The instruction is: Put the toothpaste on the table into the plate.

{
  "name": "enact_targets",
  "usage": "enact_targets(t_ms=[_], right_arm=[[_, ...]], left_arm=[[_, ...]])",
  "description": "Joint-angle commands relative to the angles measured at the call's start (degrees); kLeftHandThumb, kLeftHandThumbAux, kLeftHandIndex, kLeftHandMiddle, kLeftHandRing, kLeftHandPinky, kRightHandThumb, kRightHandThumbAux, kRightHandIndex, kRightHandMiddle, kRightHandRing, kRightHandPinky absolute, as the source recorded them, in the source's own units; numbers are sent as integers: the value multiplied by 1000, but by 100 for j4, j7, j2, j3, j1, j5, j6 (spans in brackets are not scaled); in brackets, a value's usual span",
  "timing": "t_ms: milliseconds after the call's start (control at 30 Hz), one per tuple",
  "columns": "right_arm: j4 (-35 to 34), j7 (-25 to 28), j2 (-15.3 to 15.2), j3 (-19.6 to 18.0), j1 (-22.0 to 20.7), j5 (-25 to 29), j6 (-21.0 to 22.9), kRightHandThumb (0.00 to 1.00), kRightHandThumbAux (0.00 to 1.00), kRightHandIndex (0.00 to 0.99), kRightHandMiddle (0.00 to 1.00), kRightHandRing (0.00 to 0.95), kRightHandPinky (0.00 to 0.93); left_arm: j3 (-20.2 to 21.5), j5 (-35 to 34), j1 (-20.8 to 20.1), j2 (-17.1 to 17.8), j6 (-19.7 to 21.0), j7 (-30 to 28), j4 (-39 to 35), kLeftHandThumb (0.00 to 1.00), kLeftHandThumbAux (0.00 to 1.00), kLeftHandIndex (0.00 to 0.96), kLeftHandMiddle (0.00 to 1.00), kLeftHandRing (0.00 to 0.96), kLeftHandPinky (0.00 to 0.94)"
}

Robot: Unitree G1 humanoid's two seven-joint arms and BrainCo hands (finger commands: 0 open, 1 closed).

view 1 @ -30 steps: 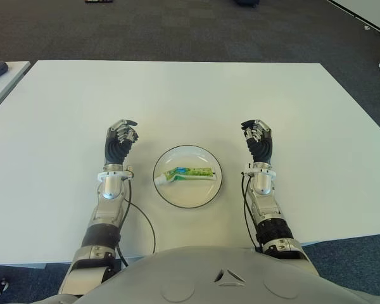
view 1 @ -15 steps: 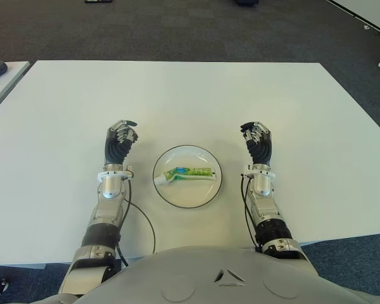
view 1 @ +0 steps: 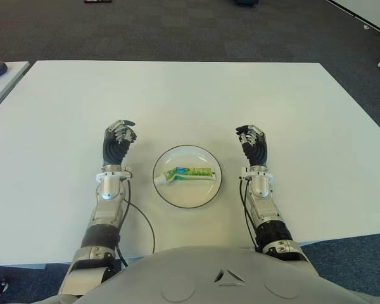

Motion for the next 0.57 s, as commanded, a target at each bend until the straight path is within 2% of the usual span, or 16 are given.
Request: enact_targets(t_ms=[33,333,567], right_arm=[[-130,233,-147,124,66,-123,312,705,735,428,446,430,450],[-513,683,-215,168,156,44,1009,709,736,424,460,444,464],[-720,886,-208,141,178,129,1585,715,735,422,449,427,417]], left_arm=[[16,78,59,12,3,71,22,701,717,434,657,629,604],[44,-114,148,-19,65,-81,51,700,718,434,649,618,587],[0,-189,184,40,176,-236,111,701,718,433,618,598,557]])
